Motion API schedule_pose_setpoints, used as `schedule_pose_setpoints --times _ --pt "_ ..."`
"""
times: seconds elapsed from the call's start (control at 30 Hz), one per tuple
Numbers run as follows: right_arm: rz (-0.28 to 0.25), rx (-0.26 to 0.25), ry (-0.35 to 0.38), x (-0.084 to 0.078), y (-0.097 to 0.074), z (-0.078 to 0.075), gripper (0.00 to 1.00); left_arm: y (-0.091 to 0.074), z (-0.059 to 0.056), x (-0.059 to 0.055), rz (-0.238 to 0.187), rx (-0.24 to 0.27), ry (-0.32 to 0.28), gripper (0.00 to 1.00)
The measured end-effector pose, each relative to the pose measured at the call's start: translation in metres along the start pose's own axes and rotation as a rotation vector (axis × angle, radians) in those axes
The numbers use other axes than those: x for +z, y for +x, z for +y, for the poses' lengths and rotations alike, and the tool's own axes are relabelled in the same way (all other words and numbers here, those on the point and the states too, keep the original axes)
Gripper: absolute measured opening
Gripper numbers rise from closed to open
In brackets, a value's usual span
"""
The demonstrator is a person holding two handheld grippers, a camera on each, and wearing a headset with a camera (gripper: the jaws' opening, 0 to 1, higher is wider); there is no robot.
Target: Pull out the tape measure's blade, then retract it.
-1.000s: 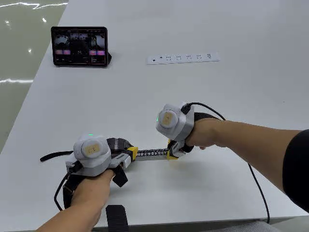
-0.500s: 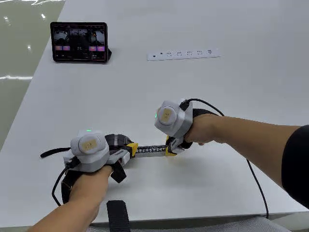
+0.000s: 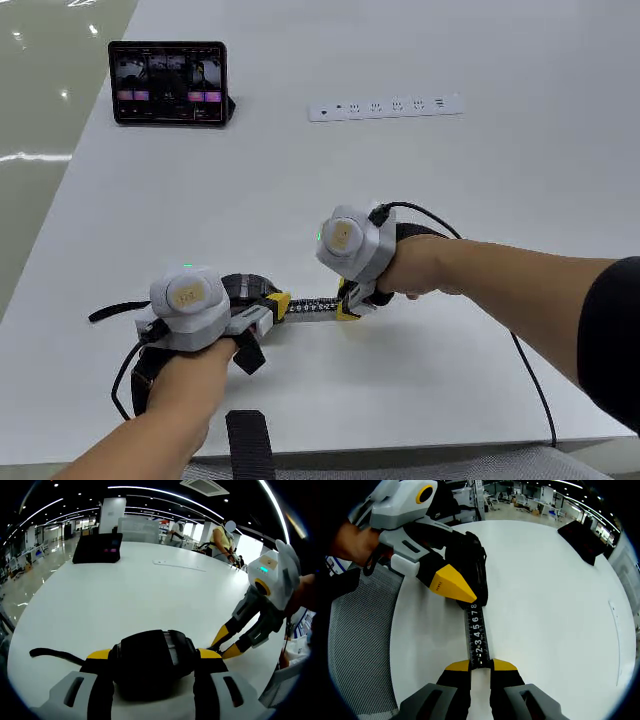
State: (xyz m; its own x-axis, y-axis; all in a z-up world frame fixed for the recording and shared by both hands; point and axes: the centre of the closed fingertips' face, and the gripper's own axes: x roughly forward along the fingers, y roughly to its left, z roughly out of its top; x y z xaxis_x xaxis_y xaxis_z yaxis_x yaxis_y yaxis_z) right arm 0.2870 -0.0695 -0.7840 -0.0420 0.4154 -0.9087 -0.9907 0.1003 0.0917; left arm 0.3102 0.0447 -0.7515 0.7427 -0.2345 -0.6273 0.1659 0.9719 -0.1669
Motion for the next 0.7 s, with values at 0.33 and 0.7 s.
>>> schedule_pose_setpoints --times 0.33,0.7 --pt "-0.006 0.002 -0.001 0.0042 0.0021 0.0005 0.10 -0.0006 -0.0006 -0.0003 0.001 -0.002 -0.003 0.60" --pt "-0.013 -0.004 -0.001 0.0084 0.0036 0.0013 0.10 -0.0007 -0.0013 -0.0003 0.000 -0.003 -0.005 0.60"
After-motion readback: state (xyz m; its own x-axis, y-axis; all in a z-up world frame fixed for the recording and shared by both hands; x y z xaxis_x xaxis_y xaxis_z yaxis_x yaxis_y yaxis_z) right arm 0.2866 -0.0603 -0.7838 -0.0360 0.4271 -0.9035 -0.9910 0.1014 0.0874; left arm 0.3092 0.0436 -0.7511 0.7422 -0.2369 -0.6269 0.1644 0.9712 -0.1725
